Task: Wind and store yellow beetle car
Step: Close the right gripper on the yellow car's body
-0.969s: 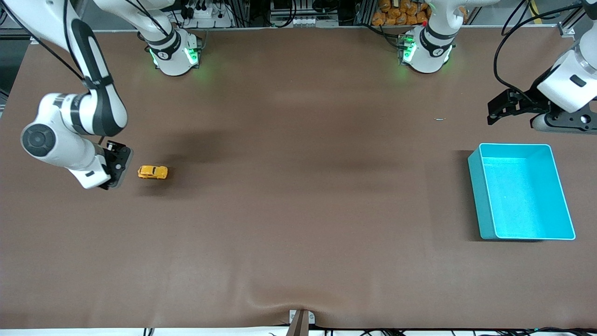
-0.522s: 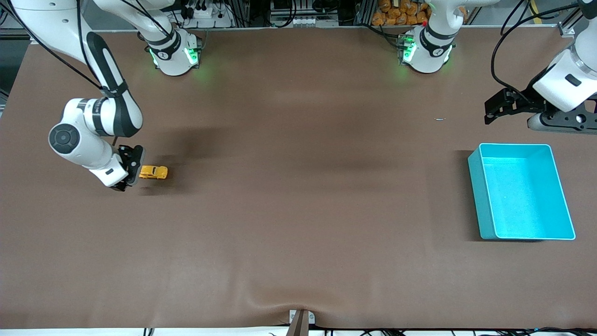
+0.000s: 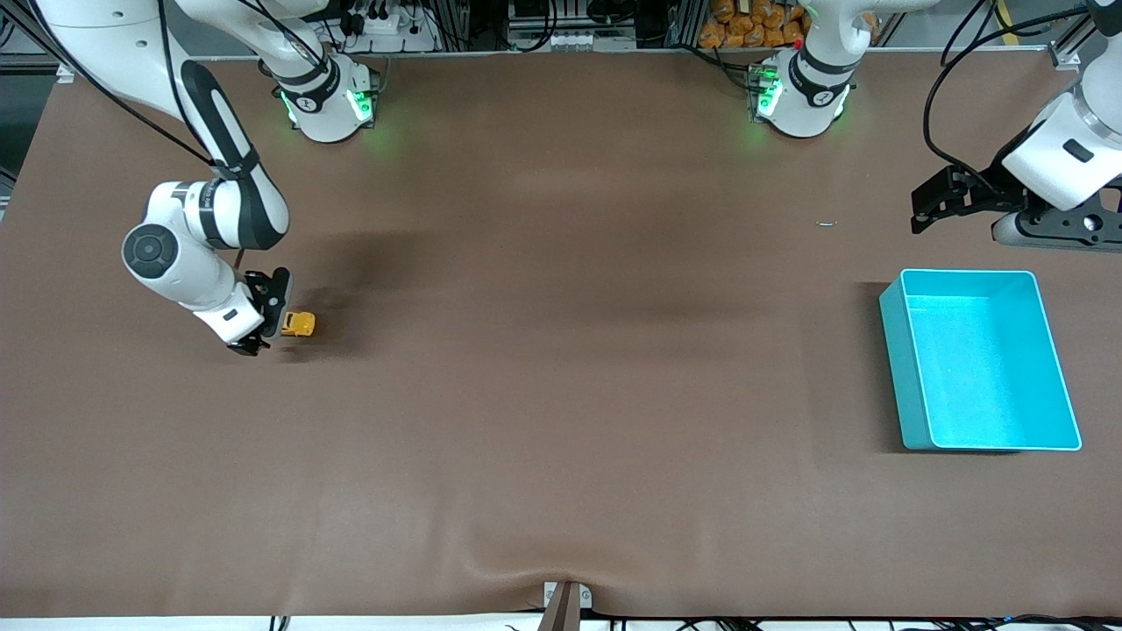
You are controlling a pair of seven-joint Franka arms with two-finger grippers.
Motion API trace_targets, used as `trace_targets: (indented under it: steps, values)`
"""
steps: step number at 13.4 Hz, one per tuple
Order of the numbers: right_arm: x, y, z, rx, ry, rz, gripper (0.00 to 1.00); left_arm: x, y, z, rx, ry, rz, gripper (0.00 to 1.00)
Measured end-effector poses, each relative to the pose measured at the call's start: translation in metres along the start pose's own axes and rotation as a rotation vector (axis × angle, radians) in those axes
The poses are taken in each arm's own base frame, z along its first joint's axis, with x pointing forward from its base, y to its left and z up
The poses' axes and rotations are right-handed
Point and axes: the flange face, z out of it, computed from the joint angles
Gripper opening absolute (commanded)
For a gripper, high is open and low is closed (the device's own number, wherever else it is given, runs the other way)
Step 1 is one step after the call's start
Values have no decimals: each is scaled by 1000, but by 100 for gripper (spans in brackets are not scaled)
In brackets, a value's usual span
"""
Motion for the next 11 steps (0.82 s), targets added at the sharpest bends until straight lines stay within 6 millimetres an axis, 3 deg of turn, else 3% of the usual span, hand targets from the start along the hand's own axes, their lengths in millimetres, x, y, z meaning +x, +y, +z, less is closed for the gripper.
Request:
trace_targets:
  steps: [3, 11]
  values:
    - [1, -6, 5, 4, 10, 10, 83, 0, 0, 0, 0, 0, -1, 100]
    - [8, -14, 15, -15, 16, -17, 38, 0, -1, 0, 0, 0, -1, 100]
